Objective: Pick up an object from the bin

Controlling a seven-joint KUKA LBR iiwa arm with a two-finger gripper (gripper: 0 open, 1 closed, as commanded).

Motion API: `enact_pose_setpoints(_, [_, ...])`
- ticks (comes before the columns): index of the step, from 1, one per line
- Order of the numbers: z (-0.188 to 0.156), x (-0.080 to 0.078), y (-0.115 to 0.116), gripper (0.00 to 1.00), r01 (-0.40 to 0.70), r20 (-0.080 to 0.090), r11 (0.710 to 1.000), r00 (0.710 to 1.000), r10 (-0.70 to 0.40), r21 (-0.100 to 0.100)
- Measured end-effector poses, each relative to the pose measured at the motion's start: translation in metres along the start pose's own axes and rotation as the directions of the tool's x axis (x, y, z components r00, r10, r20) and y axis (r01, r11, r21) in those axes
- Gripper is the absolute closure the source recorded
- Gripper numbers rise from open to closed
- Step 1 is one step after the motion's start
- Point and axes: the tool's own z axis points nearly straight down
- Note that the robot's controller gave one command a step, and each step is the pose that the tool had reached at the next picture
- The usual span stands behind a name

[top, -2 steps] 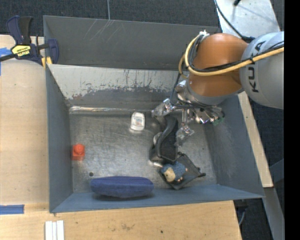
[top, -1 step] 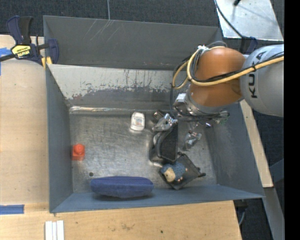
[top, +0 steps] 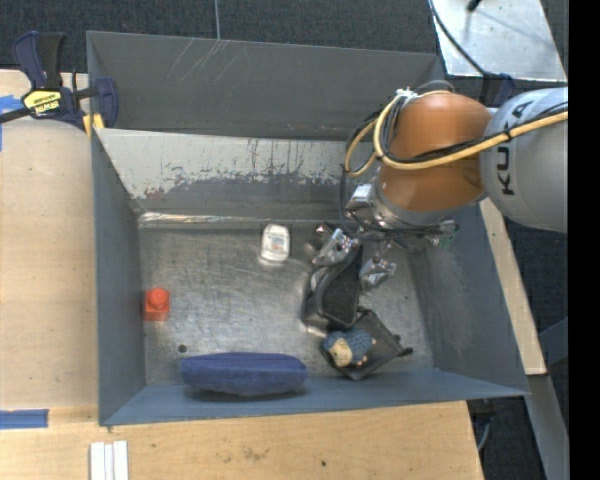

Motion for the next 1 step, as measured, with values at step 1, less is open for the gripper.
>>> enact_pose_setpoints(1, [-0.1562,0.0061,-0.008,1.0,0.237,-0.003,0.971,0.971,-0.237,-0.003])
